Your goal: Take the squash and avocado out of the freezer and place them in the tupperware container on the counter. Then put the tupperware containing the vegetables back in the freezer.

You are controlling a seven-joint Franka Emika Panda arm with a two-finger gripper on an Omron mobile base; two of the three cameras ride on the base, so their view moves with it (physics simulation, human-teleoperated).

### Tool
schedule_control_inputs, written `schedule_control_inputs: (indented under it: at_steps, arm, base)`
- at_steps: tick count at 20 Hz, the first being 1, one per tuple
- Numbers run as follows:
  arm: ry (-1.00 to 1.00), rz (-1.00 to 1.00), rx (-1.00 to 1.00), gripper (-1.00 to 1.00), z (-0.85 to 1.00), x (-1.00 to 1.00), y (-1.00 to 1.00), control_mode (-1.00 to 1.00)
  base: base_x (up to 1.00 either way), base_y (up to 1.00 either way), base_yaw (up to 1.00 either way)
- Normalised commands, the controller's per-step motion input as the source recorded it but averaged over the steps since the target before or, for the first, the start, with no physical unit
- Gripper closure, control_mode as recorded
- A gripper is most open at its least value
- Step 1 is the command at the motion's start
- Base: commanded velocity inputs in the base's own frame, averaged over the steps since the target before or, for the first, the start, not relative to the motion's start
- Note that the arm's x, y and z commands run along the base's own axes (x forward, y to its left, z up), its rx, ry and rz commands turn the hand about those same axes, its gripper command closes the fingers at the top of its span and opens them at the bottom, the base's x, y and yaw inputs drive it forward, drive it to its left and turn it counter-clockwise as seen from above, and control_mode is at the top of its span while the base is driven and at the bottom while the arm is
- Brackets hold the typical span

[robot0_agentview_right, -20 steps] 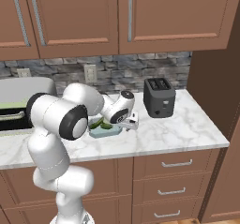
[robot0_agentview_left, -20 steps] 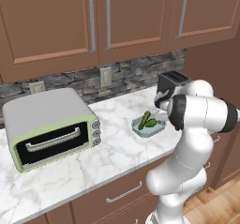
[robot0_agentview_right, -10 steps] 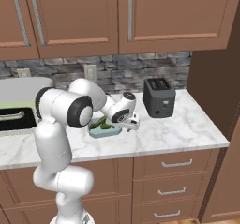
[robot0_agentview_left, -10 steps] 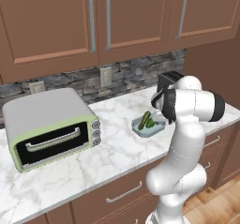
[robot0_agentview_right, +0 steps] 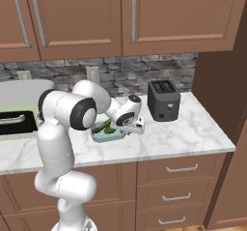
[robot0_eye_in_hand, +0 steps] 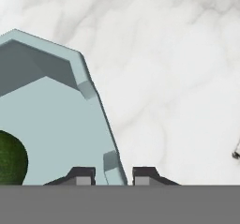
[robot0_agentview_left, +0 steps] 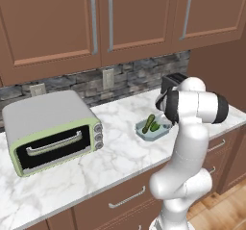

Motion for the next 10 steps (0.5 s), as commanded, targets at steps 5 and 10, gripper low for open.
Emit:
schedule_control_inputs:
  at_steps: [5, 10]
  arm:
    - [-0.10, 0.00, -0.01, 1.00, -0.01, -0.46, 0.20, -1.00]
    - [-0.15, -0.05, 0.00, 1.00, 0.27, -0.72, 0.01, -1.00]
  base:
    - [0.00, 0.00, 0.00]
    - [0.00, 0.00, 0.00]
